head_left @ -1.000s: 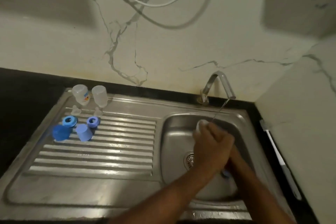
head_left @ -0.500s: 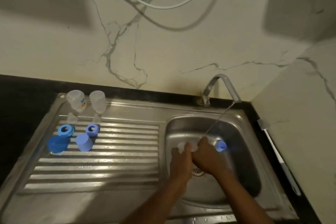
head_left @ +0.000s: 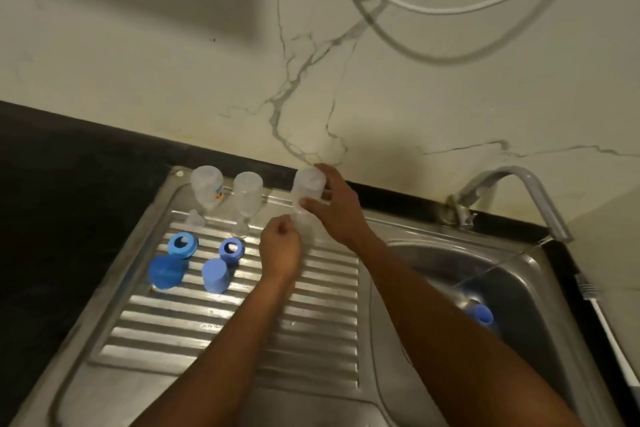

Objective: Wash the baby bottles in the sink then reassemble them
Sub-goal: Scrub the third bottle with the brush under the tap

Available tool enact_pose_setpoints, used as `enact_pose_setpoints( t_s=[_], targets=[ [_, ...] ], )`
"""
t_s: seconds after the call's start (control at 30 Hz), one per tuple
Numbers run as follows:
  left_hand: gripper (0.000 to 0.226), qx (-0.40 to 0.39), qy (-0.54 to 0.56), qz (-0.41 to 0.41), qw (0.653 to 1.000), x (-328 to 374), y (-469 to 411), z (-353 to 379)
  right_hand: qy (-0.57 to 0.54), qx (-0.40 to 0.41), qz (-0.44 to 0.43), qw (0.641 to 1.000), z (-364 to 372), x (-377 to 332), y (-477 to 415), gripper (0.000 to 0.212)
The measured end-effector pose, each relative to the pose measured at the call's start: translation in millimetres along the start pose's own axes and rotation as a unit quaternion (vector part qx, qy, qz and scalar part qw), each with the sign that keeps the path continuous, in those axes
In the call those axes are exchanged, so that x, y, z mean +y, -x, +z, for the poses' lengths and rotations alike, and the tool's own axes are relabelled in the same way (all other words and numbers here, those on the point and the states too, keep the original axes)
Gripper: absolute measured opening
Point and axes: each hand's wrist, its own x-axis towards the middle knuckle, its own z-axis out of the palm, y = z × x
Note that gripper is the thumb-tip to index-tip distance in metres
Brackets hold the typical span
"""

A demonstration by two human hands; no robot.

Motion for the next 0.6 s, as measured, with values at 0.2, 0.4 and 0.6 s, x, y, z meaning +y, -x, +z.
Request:
enact_pose_setpoints(
  t_s=[0.2,0.4,0.6],
  targets=[
    [0.046,-0.034,-0.105,0.063,0.992,-21,-29,-15,0.021,-0.006,0.028,0.999,39,28,-13,0.061],
    [0.030,-0.082,-0.126,0.093,0.984,-27,-45,-10,-0.005,0.024,0.030,0.999,55,46,-7,0.065],
    [0.028,-0.042,-0.149,0.070,0.985,-31,-47,-9,0.010,0.029,0.040,0.999,67,58,-10,0.070]
  ],
)
